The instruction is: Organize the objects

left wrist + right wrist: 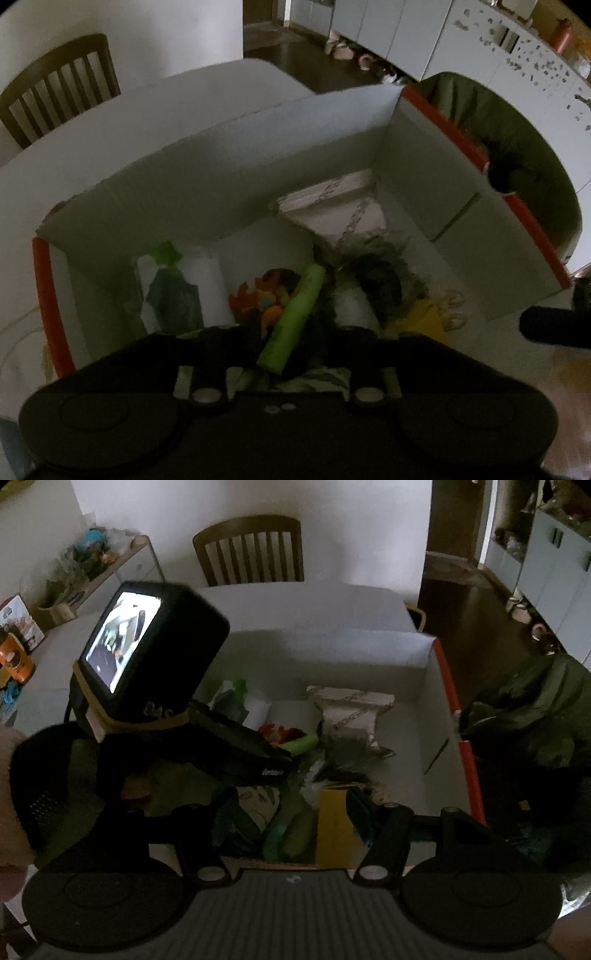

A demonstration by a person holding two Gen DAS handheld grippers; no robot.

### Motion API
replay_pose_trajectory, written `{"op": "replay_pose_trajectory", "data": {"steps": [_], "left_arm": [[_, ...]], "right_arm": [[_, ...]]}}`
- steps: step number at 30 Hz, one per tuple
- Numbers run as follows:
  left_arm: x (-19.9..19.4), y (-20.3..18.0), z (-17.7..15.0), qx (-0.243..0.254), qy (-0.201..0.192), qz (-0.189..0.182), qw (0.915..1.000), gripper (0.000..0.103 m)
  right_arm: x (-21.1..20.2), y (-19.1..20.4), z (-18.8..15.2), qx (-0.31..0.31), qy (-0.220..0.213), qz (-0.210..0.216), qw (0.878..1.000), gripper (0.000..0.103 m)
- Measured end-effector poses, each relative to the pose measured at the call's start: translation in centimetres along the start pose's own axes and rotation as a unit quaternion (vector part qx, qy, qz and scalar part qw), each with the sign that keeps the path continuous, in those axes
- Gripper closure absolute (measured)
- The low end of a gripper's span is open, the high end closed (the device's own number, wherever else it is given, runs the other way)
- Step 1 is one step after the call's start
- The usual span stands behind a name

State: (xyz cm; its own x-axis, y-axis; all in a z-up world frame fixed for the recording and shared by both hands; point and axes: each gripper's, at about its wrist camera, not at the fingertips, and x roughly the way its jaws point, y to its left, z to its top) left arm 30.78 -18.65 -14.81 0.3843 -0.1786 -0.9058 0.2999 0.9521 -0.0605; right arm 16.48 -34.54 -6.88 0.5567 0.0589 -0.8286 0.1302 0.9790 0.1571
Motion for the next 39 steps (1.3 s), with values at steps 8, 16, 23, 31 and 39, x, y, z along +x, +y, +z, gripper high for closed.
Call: {"op": "replay_pose_trajectory", "data": {"steps": [8, 16, 23, 31, 39], "left_arm": [[-2.3, -0.5, -0.9, -0.005, -0.026, -0.001, 0.9996, 0.053], [-6.0, 0.4, -2.1, -0.005, -0.068, 0.004, 0.9977, 0.041], [-10.2, 2.0, -3.3, 0.000, -0.113, 0.010, 0.9935, 0.039], [-14.5, 3.8, -5.2, 0.002, -0.157, 0.005, 0.9877, 0.024], [-17.6, 4.3, -7.6, 0.027, -0.192, 0.002, 0.9811, 0.009]], "right_arm": [[-3.3, 0.6, -0.3, -0.011, -0.026, 0.001, 1.000, 0.035], [-5.3, 1.9, -1.0, -0.022, -0.039, 0.008, 0.999, 0.035], [-6.6, 3.3, -1.3, -0.022, -0.065, -0.007, 0.998, 0.032], [-8.1, 4.5, -1.5, 0.010, -0.099, 0.000, 0.995, 0.032], [-10.0, 5.6, -3.1, 0.041, -0.164, -0.008, 0.986, 0.025]]}}
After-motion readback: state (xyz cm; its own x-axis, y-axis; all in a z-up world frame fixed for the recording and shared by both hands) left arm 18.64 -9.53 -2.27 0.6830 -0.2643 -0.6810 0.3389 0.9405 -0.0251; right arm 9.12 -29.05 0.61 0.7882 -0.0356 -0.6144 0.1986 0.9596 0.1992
